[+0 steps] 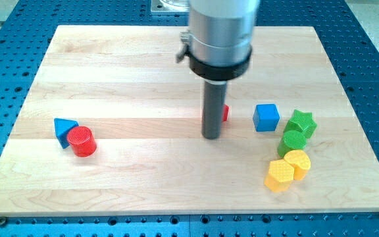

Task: Push the red star into the blue cube

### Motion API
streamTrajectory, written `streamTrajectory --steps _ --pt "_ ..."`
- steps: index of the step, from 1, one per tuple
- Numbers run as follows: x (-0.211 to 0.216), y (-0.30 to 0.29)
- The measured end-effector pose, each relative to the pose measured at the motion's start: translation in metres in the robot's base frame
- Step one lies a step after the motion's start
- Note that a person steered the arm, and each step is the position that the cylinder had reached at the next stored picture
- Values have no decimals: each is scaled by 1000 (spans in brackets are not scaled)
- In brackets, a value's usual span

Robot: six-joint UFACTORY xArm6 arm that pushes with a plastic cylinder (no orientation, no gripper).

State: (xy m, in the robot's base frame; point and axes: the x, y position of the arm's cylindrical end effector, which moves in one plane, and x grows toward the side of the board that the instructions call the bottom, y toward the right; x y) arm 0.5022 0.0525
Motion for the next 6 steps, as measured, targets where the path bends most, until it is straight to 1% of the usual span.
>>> streamTrajectory --steps 1,2,4,6 --pt "5 43" --pt "-4 60" --pt "-4 48" --pt "-4 64"
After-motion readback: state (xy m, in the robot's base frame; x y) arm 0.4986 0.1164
